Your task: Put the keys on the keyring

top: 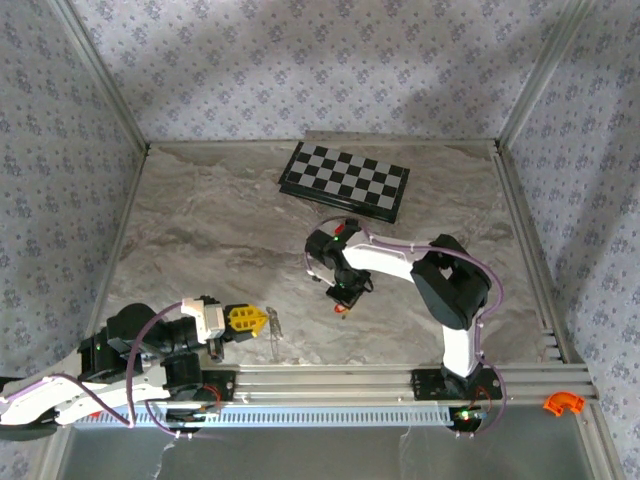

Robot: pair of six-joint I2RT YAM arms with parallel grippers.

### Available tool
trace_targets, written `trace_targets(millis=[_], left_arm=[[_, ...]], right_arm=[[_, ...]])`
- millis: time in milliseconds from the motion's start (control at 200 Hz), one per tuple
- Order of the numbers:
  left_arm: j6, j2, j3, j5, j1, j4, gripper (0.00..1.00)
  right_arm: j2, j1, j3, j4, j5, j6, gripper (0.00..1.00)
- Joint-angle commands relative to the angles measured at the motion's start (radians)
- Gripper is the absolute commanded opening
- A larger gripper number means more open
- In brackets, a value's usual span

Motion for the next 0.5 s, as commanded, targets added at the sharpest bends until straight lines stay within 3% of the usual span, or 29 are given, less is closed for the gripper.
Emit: trace_targets(millis=[0, 250, 495], left_arm=[[0.012, -0.003, 0.010, -0.018, -0.013, 0.034, 0.00], [0.011, -0.001, 0.013, -0.023, -0.013, 0.037, 0.00], [0.011, -0.008, 0.014, -0.024, -0.014, 0.036, 0.00]], right_arm=[[-0.041, 0.018, -0.016, 0.007, 0.032, 0.037, 0.03], [-0.273, 0.020, -0.277, 0.342, 0.023, 0.288, 0.00], [-0.525, 0.017, -0.657, 0.939, 0.047, 0.473, 0.00]])
